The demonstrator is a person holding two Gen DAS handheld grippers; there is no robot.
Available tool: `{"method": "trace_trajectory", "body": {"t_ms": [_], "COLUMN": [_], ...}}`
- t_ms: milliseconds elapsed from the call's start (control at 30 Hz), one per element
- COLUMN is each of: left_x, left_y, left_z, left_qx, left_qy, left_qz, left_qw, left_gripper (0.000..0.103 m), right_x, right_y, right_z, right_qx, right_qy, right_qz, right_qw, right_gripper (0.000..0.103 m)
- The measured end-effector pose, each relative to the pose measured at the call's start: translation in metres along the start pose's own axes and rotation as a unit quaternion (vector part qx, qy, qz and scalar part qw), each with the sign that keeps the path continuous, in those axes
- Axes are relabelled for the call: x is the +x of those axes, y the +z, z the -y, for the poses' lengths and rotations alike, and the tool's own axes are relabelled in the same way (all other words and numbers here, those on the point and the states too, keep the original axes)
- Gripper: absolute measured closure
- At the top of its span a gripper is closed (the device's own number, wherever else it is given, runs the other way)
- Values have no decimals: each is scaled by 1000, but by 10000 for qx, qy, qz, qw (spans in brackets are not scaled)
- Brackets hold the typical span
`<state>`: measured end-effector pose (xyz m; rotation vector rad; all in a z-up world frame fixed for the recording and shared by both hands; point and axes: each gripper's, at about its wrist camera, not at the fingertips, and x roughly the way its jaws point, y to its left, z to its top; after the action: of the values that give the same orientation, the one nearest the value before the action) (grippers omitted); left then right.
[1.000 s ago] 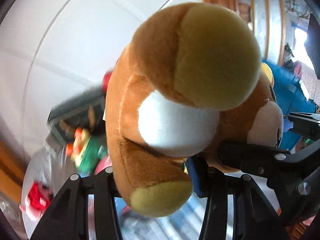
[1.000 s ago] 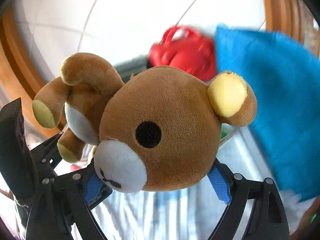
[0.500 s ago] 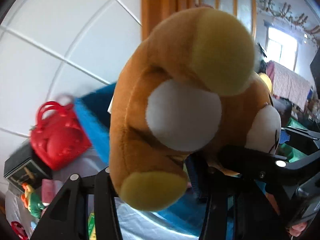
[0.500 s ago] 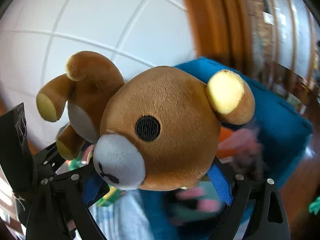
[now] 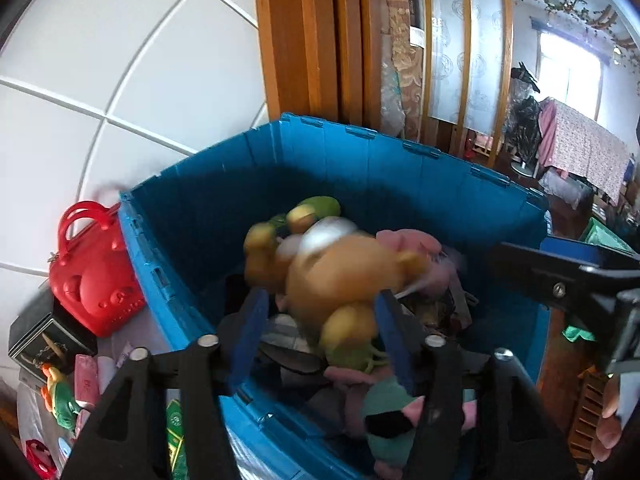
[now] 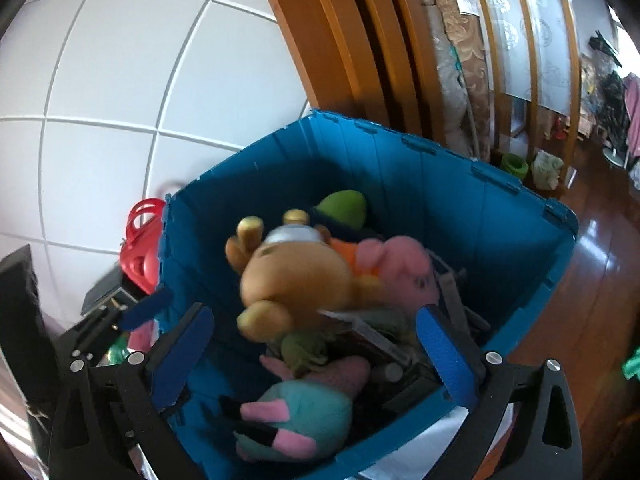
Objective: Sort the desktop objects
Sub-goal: 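Carry the teddy bear into the blue bin and open the right tool, then move both tools back over the pile on the bed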
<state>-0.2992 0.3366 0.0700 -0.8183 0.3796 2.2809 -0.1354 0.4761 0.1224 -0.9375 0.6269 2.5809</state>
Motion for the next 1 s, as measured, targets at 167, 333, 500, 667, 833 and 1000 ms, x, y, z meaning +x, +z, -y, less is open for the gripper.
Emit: {"method": "trace_trajectory", "body": {"t_ms": [167,333,500,667,833,1000], "left_x": [-18,-37,-59,-83,-100,-125], "left_y": [-16,-30,-55,-95,-149,-216], "left_z": [-6,-19,-31,-56,-101,-169], "left_qx": [-145,-309,-619,-1041,-1392,-2011], "left_qy": [240,307,345,916,1304,1688], "left_qz": [239,407,525,682,261,-166], "left_qw": [9993,9982,9961,9880,9813,9648], "left_gripper": [43,43,43,43,43,43], "right_x": [-6,-8,-17,-44,-51,-39], "right_y": [-14,-23,-34,-55,-72,-100], "right_z": [-8,-13,-25,-50,-95,-159], "right_qx": [-203,-302,-527,-738,-1104,-1533], "right_qy": [-91,-131,-64,472,989,1666], "right_qz": [84,232,482,1202,1354,1158], "right_qw": [9997,9992,9974,9889,9796,9671], "right_gripper": [0,0,0,0,0,0]}}
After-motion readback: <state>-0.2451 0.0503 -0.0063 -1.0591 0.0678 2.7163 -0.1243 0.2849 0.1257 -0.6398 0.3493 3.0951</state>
